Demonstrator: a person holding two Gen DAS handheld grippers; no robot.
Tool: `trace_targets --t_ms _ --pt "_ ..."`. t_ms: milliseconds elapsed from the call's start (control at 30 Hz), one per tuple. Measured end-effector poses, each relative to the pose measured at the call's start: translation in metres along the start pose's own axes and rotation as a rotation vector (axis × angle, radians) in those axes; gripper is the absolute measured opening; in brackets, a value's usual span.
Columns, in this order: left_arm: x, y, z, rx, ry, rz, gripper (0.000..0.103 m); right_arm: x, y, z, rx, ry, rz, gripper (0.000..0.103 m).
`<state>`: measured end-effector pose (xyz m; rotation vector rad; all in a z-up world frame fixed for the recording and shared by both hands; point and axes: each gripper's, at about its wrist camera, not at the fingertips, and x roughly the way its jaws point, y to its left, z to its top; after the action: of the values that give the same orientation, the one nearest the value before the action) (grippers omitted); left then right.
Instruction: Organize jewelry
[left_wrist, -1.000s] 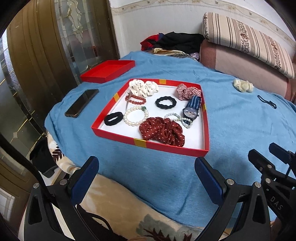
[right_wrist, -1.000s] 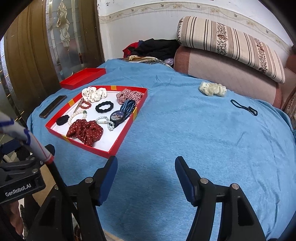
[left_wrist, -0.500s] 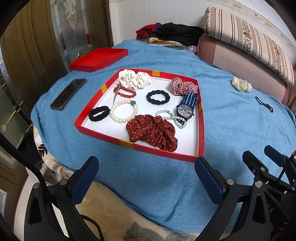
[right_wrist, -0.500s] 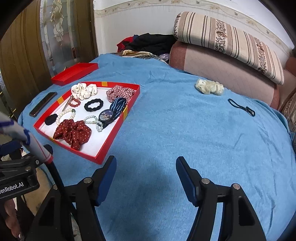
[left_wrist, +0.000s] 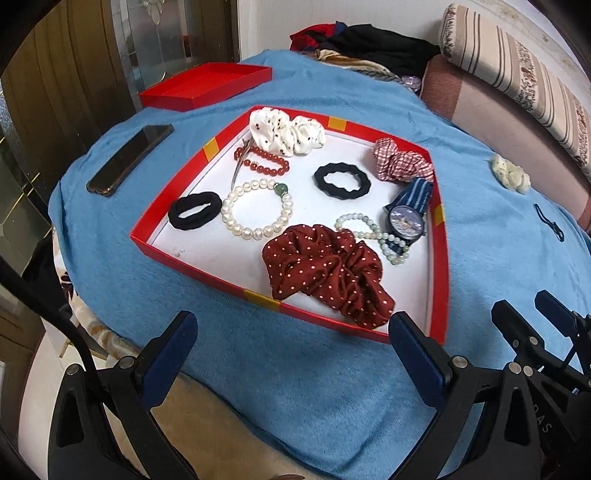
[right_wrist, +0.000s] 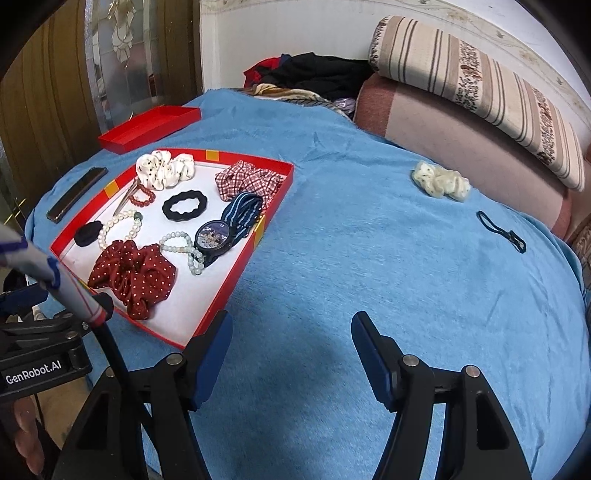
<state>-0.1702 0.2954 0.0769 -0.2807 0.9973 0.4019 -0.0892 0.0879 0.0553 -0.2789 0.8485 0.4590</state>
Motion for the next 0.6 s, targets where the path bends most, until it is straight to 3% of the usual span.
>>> trace_targets --t_ms 600 --pt "0.014 0.005 0.002 -0.007 0.025 0.006 0.103 0.016 0.018 0.008 -0.045 0.01 0.002 0.071"
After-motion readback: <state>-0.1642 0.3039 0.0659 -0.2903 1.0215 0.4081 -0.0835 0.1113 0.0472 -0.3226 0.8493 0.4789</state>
